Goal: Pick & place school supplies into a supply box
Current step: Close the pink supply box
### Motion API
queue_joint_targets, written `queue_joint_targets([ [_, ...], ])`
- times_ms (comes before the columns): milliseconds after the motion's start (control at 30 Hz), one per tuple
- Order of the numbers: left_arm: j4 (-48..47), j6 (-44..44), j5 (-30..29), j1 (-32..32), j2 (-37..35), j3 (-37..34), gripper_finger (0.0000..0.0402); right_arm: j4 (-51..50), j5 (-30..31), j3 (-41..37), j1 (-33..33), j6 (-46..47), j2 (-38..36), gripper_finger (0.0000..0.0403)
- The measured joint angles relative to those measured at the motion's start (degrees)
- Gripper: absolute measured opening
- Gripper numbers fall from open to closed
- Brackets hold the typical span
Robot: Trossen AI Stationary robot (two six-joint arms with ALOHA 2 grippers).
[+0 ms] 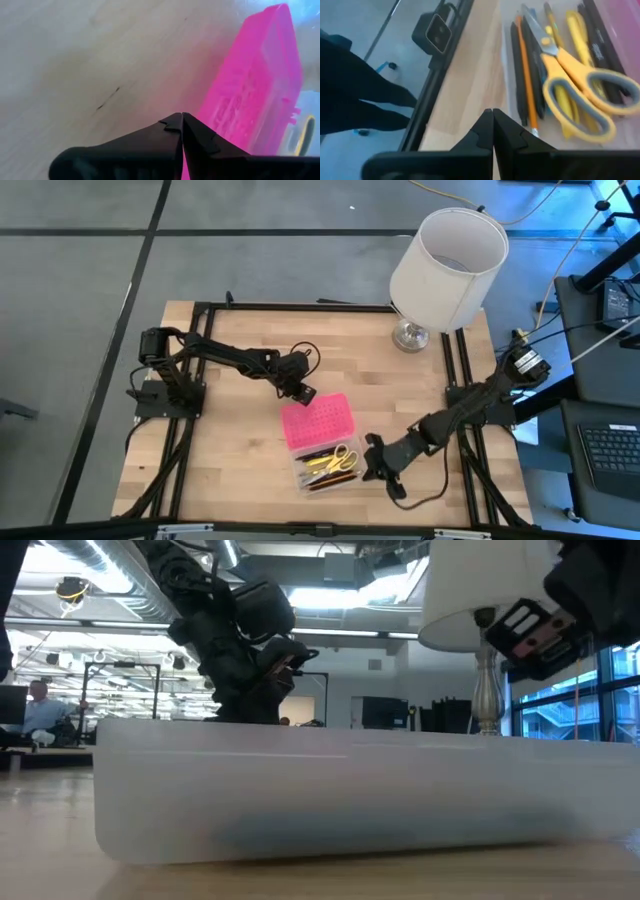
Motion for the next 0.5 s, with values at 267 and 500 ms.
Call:
queue_joint_targets([
  [267,0.07,0.55,1.46,0.50,-0.03,-0.01,0.0003,-6.43,4.21,9.21,2.28,-2.30,9.33,0.0002],
  [500,-0.20,2.13,1.65,0.50,-0.03,-0.02,0.0003,-13.60,6.53,18.30,3.74,-2.63,17.12,0.0002],
])
